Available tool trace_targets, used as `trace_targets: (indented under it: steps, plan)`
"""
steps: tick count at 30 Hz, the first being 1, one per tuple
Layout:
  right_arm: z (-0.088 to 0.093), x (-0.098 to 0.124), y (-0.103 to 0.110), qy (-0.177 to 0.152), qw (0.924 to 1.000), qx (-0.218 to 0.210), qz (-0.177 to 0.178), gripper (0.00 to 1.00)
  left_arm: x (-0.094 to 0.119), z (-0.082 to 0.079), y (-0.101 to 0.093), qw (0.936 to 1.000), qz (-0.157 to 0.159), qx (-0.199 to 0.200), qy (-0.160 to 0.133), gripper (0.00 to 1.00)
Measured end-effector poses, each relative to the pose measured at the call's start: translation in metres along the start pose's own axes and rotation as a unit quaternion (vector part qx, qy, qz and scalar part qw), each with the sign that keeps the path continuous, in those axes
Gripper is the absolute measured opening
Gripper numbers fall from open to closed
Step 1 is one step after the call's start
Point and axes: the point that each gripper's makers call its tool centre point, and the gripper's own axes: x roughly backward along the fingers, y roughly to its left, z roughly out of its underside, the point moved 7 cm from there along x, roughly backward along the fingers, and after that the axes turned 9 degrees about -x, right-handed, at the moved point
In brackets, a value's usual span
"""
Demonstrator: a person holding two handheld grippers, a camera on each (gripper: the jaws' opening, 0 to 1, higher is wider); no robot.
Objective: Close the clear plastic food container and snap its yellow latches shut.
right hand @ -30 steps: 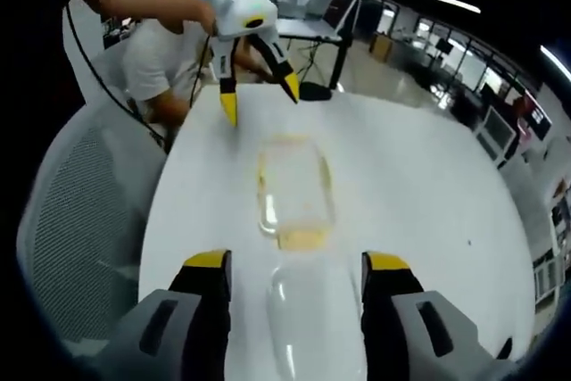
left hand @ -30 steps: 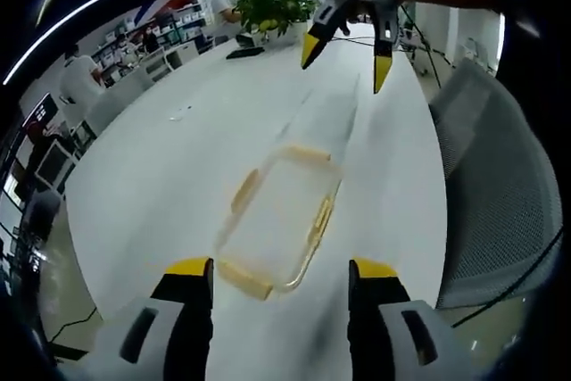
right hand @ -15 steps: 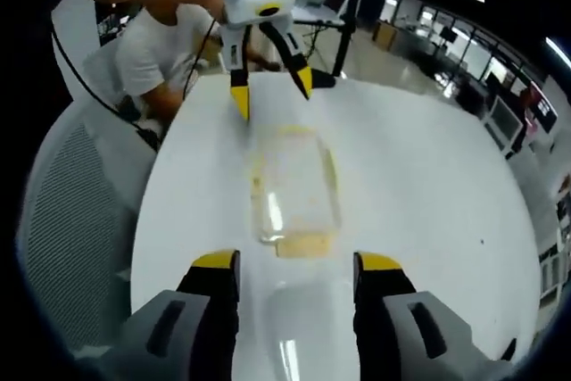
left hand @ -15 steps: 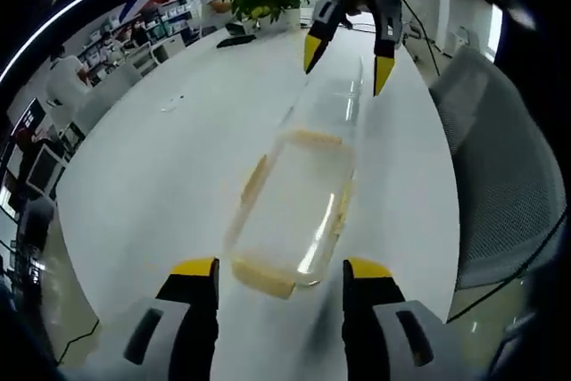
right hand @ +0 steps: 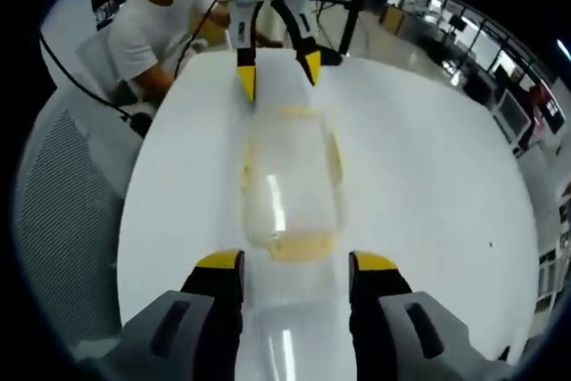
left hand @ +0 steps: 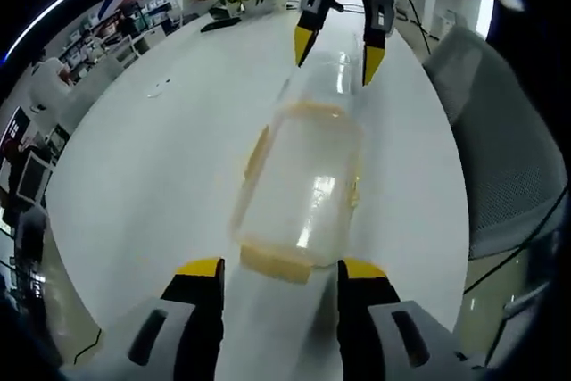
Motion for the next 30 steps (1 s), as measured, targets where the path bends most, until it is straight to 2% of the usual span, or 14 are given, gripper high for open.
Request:
trace_targets:
  steps: [10, 16, 30]
  plan:
    - [-0.005, -0.022, -0.006, 0.043, 0.9985, 0.032, -0.014, 0.44, -0.011, 0.005, 0.008, 0.9993, 0.021, -0.025, 0.016, 0.42]
    - [-0.001, -0.031, -0.01, 0.068, 0.9963, 0.046, -0.025, 0.43, -0.017, 0.006, 0.008, 0.9983, 0.04, -0.037, 0.019, 0.42]
    - [0.005, -0.048, -0.009, 0.1, 0.9937, 0.036, -0.035, 0.39, -0.031, 0.007, 0.009, 0.9961, 0.063, -0.054, 0.028, 0.35]
